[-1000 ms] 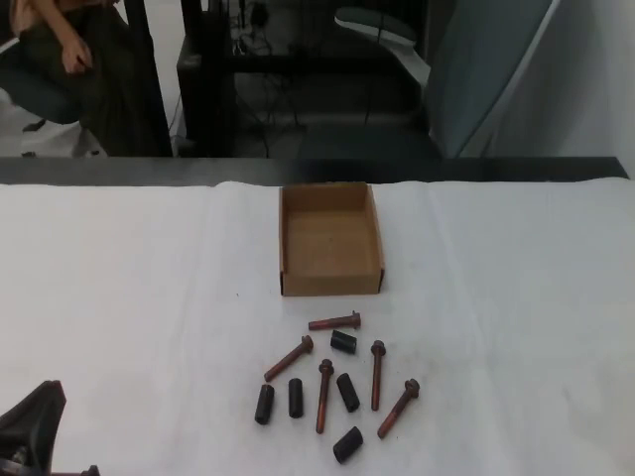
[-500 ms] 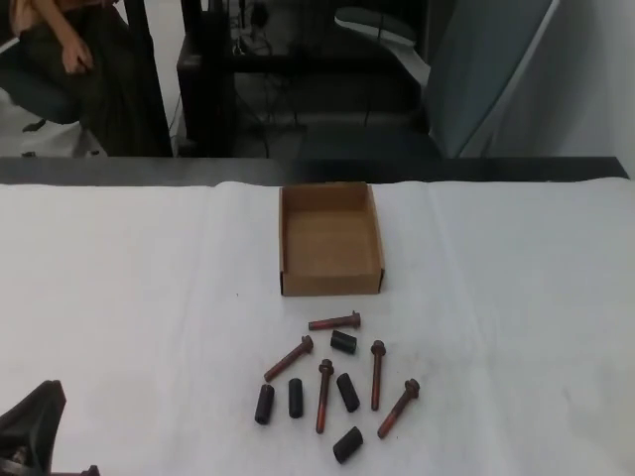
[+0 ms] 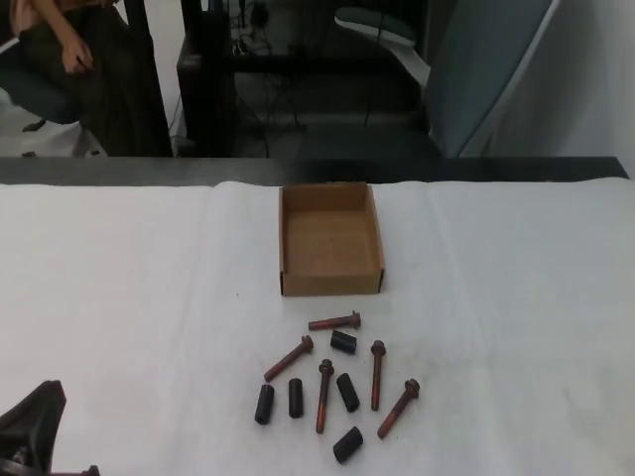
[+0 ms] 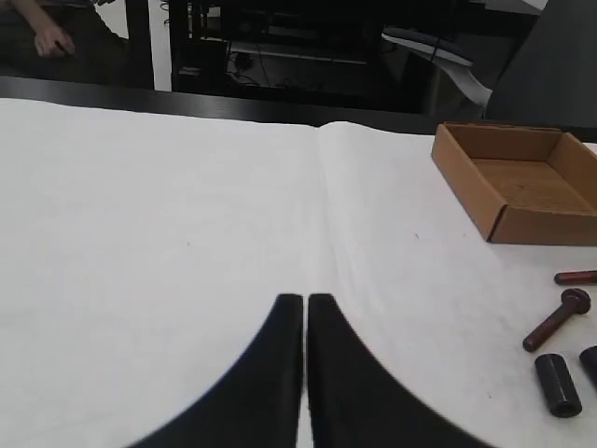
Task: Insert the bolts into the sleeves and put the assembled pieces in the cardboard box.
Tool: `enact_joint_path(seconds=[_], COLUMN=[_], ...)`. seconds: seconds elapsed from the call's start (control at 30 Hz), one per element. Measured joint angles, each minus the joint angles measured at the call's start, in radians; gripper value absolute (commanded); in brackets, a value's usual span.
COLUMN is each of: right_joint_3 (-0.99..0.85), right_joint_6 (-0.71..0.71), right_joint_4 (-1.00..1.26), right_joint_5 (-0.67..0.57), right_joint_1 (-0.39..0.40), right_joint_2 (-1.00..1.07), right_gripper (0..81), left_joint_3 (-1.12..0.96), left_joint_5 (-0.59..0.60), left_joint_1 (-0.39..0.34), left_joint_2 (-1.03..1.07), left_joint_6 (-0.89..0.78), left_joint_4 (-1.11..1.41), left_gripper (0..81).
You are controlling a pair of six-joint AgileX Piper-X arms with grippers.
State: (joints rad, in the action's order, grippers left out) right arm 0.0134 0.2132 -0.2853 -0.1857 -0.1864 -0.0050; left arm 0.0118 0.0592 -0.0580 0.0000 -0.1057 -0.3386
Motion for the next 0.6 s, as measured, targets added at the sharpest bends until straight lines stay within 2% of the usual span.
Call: enact_joint_path(seconds=[0.47, 0.6], right_joint_3=[0.0, 0.0], right_joint_6=[0.0, 0.033], right_joint_4=[0.0, 0.008], right_joint_5=[0.0, 0.0], right_joint_1=[0.0, 0.0], right_joint_2=[0.0, 0.0], right_gripper=[0.6, 0.6], left_joint_3=[0.0, 0.0], left_joint_5=[0.01, 0.016], left_joint_1=[0.0, 0.0], left_joint_2=[0.0, 0.0], left_joint_6=[-0.002, -0.059], left_joint_4=[0.016, 0.016], left_gripper=[1.7, 1.7])
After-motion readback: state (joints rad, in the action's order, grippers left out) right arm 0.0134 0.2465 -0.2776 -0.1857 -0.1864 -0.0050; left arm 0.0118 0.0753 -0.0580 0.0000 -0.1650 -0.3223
